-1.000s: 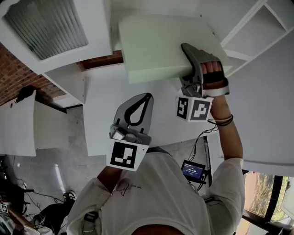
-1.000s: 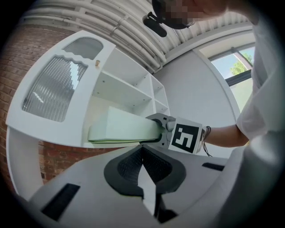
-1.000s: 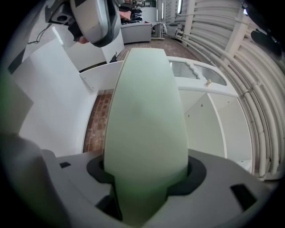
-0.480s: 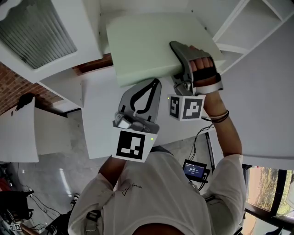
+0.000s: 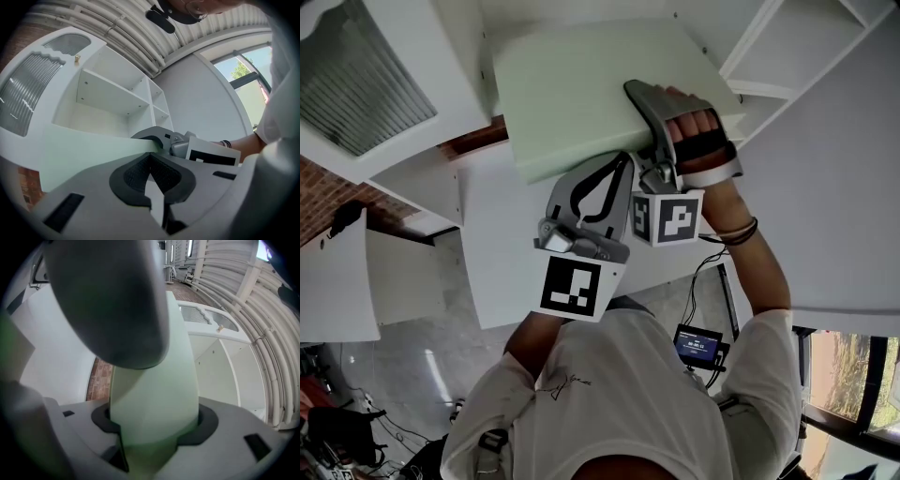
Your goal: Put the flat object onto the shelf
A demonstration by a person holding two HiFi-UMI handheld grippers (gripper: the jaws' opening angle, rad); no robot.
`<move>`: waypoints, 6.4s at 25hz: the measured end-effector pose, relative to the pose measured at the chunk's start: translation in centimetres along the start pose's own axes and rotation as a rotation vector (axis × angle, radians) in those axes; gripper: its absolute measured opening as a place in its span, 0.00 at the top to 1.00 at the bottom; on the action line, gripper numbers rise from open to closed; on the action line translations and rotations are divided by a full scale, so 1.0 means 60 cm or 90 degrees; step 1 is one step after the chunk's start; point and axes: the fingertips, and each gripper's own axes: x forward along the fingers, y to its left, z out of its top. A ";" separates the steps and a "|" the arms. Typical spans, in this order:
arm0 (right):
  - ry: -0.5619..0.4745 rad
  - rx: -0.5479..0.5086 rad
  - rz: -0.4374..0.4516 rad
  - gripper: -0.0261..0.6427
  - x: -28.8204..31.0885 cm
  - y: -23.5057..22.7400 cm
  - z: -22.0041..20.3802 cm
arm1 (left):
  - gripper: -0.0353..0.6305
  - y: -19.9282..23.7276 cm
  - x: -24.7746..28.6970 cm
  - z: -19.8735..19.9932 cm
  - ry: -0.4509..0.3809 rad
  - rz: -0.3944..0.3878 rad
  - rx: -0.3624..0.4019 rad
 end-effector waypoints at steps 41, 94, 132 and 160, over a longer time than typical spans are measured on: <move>-0.106 0.030 -0.018 0.53 -0.051 0.012 -0.011 | 0.93 0.025 0.059 -0.017 0.012 0.025 -0.021; -0.017 0.438 -0.086 0.89 0.020 -0.012 -0.116 | 0.93 0.225 0.049 -0.059 0.036 0.161 -0.046; -0.016 0.851 0.034 0.92 -0.038 0.052 -0.088 | 0.93 0.180 -0.006 -0.101 0.056 0.164 -0.114; 0.035 0.959 0.130 0.92 -0.266 0.170 -0.014 | 0.93 0.043 -0.180 -0.181 0.145 0.147 -0.151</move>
